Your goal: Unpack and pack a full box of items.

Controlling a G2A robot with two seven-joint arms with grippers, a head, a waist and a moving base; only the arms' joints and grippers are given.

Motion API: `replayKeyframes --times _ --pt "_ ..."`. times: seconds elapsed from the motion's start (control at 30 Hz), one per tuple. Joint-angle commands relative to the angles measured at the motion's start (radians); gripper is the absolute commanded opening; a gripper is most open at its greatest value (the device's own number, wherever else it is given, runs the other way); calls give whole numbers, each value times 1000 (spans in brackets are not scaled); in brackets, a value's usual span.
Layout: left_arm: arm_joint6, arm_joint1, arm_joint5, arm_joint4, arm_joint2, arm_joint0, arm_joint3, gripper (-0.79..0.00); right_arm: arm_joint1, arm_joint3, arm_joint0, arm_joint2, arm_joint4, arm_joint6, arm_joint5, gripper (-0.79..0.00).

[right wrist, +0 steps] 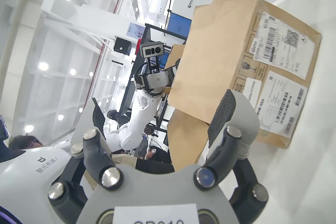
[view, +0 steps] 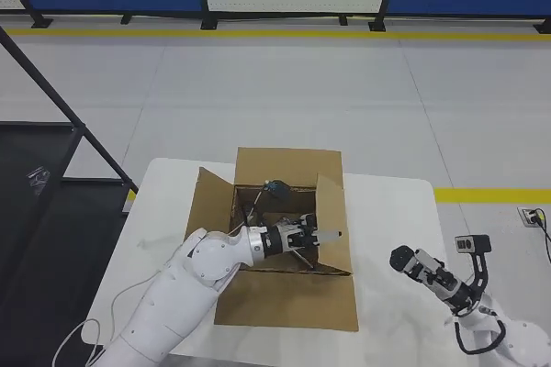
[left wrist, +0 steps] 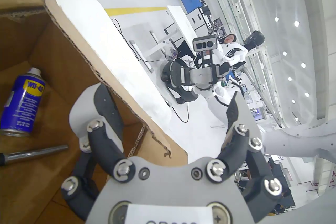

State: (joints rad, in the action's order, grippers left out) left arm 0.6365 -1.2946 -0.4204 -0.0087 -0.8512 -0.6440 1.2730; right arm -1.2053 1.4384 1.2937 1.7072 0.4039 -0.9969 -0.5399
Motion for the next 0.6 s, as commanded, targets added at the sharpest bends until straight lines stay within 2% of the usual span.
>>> replayKeyframes --times 0.0,0.33,0.57 --pt "-31 -7 5 1 7 1 -2 0 -5 -64 -14 -35 -27 49 -29 0" --pt "-104 -44 20 21 63 24 -34 0 -32 -238 -103 -189 -68 214 -113 0" --pt "-136 -64 19 27 76 34 -54 0 -42 -274 -130 -263 -36 189 -137 0"
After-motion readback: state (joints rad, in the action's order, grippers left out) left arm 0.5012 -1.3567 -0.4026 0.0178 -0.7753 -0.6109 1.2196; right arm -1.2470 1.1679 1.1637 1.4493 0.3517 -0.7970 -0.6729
